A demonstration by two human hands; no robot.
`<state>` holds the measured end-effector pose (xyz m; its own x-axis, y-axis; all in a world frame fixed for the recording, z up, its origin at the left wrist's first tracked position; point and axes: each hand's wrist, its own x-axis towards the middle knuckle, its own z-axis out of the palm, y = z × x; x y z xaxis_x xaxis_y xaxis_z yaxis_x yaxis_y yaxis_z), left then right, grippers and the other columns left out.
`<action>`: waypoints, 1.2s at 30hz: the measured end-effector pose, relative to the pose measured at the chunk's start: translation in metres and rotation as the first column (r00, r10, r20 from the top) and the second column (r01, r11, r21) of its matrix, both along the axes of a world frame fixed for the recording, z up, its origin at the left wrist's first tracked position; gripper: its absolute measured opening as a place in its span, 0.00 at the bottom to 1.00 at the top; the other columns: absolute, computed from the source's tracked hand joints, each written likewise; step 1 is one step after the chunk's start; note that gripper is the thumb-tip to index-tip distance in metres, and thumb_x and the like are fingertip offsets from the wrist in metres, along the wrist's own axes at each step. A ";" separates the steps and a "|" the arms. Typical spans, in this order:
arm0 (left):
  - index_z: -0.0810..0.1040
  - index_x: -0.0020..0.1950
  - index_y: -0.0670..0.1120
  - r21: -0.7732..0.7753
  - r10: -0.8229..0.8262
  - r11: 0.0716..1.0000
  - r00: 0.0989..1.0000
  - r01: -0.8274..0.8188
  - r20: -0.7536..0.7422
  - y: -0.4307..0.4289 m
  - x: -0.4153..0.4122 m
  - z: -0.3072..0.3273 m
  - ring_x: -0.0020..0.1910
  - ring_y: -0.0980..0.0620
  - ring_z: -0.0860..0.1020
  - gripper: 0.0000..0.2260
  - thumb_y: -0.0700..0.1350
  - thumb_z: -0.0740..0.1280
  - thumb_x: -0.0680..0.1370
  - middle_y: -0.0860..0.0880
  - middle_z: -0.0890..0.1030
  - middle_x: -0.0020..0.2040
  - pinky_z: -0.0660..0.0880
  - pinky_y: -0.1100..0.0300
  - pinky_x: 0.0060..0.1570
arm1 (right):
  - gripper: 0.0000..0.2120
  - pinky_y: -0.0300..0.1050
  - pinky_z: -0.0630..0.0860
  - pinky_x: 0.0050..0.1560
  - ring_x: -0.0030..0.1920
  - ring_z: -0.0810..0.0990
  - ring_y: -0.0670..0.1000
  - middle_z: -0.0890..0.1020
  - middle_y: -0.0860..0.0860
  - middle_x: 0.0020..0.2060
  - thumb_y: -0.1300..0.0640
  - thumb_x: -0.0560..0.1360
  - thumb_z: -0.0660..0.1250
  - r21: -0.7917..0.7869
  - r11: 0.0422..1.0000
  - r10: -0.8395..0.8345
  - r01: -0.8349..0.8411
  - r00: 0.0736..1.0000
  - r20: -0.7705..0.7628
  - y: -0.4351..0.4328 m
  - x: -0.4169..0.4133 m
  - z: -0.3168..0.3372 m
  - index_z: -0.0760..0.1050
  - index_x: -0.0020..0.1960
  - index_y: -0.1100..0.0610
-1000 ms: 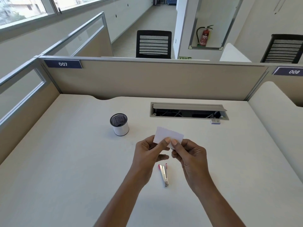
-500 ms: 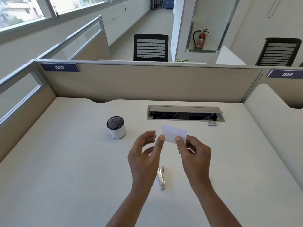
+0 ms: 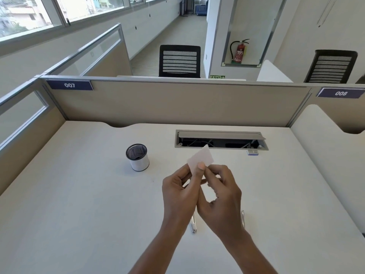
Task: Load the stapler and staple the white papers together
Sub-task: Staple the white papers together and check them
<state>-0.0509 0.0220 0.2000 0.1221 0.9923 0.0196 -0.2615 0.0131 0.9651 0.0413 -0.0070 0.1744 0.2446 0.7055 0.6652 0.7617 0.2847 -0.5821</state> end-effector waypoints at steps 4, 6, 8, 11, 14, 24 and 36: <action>0.88 0.51 0.44 -0.024 0.018 1.000 1.000 -0.017 0.011 0.007 -0.005 0.000 0.49 0.47 0.87 0.08 0.41 0.67 0.82 0.45 0.88 0.47 0.83 0.53 0.50 | 0.20 0.38 0.78 0.48 0.52 0.79 0.52 0.79 0.52 0.52 0.54 0.76 0.70 -0.004 0.999 0.049 -0.049 0.999 0.021 -0.001 0.007 0.003 0.79 0.66 0.60; 0.87 0.51 0.45 -0.051 0.026 0.998 0.999 -0.024 0.031 0.011 -0.007 0.000 0.48 0.48 0.86 0.09 0.41 0.67 0.82 0.45 0.88 0.47 0.82 0.57 0.47 | 0.18 0.35 0.77 0.46 0.50 0.79 0.50 0.78 0.51 0.52 0.56 0.75 0.73 0.011 1.000 0.002 -0.001 0.997 -0.076 0.000 0.012 0.006 0.80 0.64 0.60; 0.87 0.52 0.47 -0.073 0.021 0.997 0.998 -0.017 0.054 0.014 -0.009 0.001 0.49 0.48 0.87 0.09 0.41 0.66 0.82 0.46 0.89 0.48 0.83 0.59 0.45 | 0.17 0.34 0.78 0.43 0.49 0.79 0.48 0.78 0.49 0.53 0.56 0.75 0.74 -0.031 0.997 -0.071 0.066 0.971 -0.229 0.004 0.017 0.009 0.80 0.64 0.58; 0.86 0.51 0.48 -0.078 0.001 0.997 0.999 0.003 0.050 0.016 -0.011 0.001 0.47 0.47 0.87 0.08 0.41 0.67 0.82 0.46 0.89 0.47 0.83 0.58 0.45 | 0.13 0.43 0.82 0.42 0.48 0.82 0.49 0.83 0.47 0.48 0.55 0.77 0.73 -0.180 0.983 -0.077 -0.023 0.844 -0.531 0.010 0.023 0.014 0.80 0.61 0.52; 0.86 0.52 0.47 -0.066 -0.025 0.998 1.000 0.026 0.015 0.018 -0.012 -0.001 0.45 0.45 0.87 0.06 0.41 0.69 0.80 0.46 0.89 0.47 0.84 0.56 0.46 | 0.06 0.45 0.83 0.41 0.44 0.84 0.48 0.87 0.49 0.43 0.56 0.78 0.71 -0.225 0.959 -0.042 -0.173 0.698 -0.715 0.013 0.025 0.020 0.84 0.53 0.51; 0.87 0.55 0.43 -0.045 -0.136 0.990 0.991 0.136 -0.004 0.022 -0.017 -0.004 0.45 0.45 0.86 0.10 0.43 0.74 0.75 0.42 0.88 0.47 0.83 0.57 0.47 | 0.05 0.45 0.79 0.44 0.42 0.84 0.52 0.87 0.56 0.40 0.60 0.78 0.71 -0.164 0.953 -0.013 -0.253 0.508 -0.861 0.007 0.015 0.015 0.87 0.48 0.57; 0.85 0.57 0.42 -0.037 -0.188 0.982 0.974 0.185 -0.123 0.026 -0.025 -0.013 0.44 0.49 0.87 0.10 0.44 0.71 0.79 0.45 0.88 0.46 0.84 0.50 0.51 | 0.05 0.46 0.79 0.43 0.42 0.83 0.53 0.88 0.56 0.42 0.61 0.77 0.71 -0.167 0.951 -0.014 -0.261 0.501 -0.866 0.002 0.014 0.011 0.86 0.48 0.57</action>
